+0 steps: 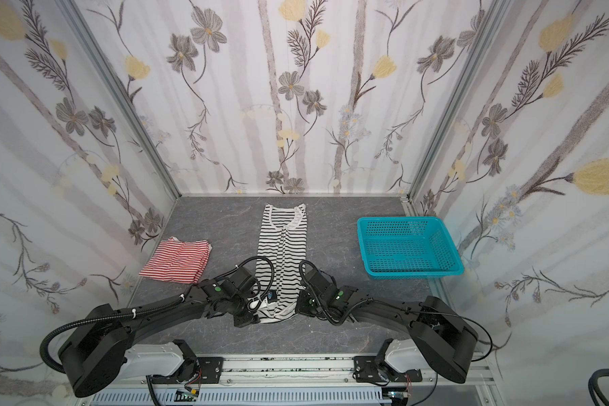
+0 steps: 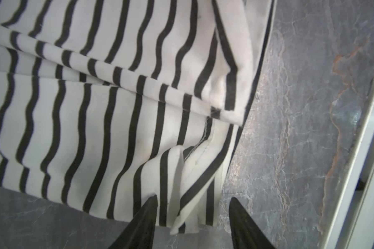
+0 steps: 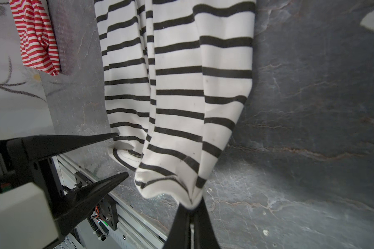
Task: Fold and stack the tank tops
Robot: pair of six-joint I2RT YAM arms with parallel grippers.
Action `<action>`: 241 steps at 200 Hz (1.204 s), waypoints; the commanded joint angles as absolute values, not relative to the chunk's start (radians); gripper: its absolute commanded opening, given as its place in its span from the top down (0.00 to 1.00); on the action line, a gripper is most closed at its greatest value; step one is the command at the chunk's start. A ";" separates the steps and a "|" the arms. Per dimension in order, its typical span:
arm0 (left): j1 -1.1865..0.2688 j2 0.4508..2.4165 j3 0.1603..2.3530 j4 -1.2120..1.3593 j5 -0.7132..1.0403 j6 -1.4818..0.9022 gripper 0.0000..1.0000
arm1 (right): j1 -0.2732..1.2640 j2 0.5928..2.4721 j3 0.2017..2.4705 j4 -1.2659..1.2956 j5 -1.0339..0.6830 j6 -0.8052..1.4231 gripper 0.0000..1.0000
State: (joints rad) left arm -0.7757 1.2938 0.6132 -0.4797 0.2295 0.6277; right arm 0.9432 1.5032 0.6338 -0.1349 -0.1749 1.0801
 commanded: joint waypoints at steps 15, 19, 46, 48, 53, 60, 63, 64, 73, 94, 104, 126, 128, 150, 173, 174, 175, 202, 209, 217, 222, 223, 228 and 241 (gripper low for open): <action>-0.788 1.315 0.609 -0.467 0.220 0.644 0.49 | 0.941 1.508 0.640 -0.112 -0.167 1.085 1.00; -0.789 1.316 0.608 -0.464 0.216 0.647 0.49 | 0.940 1.508 0.640 -0.112 -0.168 1.085 1.00; -0.790 1.328 0.601 -0.457 0.200 0.661 0.60 | 0.940 1.509 0.637 -0.110 -0.169 1.086 1.00; -0.790 1.331 0.600 -0.457 0.201 0.661 0.61 | 0.940 1.509 0.637 -0.110 -0.169 1.086 1.00; -0.790 1.334 0.597 -0.457 0.202 0.664 0.65 | 0.939 1.509 0.637 -0.109 -0.169 1.086 1.00; -0.792 1.335 0.597 -0.457 0.206 0.668 0.69 | 0.937 1.509 0.636 -0.109 -0.169 1.086 1.00; -0.792 1.337 0.595 -0.457 0.206 0.670 0.71 | 0.937 1.509 0.636 -0.109 -0.169 1.086 1.00; -0.792 1.337 0.594 -0.457 0.207 0.671 0.72 | 0.937 1.509 0.636 -0.109 -0.170 1.086 1.00; -0.794 1.339 0.589 -0.458 0.213 0.677 0.76 | 0.936 1.511 0.637 -0.109 -0.171 1.086 1.00; -0.802 1.337 0.583 -0.464 0.231 0.690 0.82 | 0.933 1.510 0.636 -0.109 -0.173 1.085 1.00; -0.805 1.338 0.584 -0.475 0.243 0.696 0.86 | 0.933 1.508 0.636 -0.110 -0.175 1.085 1.00; -0.806 1.327 0.603 -0.535 0.277 0.712 0.94 | 0.936 1.488 0.631 -0.118 -0.175 1.089 1.00; -0.805 1.325 0.605 -0.540 0.281 0.711 0.94 | 0.937 1.486 0.629 -0.118 -0.176 1.090 1.00; -0.805 1.286 0.641 -0.611 0.316 0.709 0.99 | 0.939 1.439 0.613 -0.109 -0.192 1.104 1.00; -0.793 1.262 0.683 -0.645 0.275 0.701 1.00 | 0.937 1.382 0.622 -0.127 -0.183 1.110 1.00; -0.792 1.262 0.685 -0.646 0.273 0.700 1.00 | 0.937 1.379 0.622 -0.127 -0.183 1.111 1.00; -0.791 1.261 0.687 -0.647 0.269 0.701 1.00 | 0.936 1.377 0.623 -0.128 -0.182 1.111 1.00; -0.741 1.262 0.775 -0.664 0.232 0.703 1.00 | 0.911 1.352 0.662 -0.160 -0.184 1.098 1.00; -0.727 1.262 0.801 -0.667 0.224 0.708 1.00 | 0.901 1.351 0.676 -0.168 -0.188 1.089 1.00; -0.714 1.262 0.831 -0.667 0.213 0.712 1.00 | 0.887 1.351 0.691 -0.174 -0.192 1.080 1.00; -0.707 1.262 0.848 -0.667 0.207 0.717 1.00 | 0.877 1.353 0.703 -0.180 -0.195 1.072 1.00; -0.705 1.261 0.851 -0.667 0.206 0.718 1.00 | 0.875 1.353 0.705 -0.181 -0.196 1.071 1.00; -0.696 1.264 0.872 -0.667 0.202 0.724 1.00 | 0.863 1.355 0.718 -0.189 -0.199 1.062 1.00; -0.670 1.281 0.924 -0.666 0.197 0.740 1.00 | 0.830 1.364 0.747 -0.202 -0.216 1.036 1.00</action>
State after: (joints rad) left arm -0.7017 1.2678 0.8520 -0.6518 0.2249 0.6994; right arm 0.8673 1.3556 0.7044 -0.1867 -0.1890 1.0840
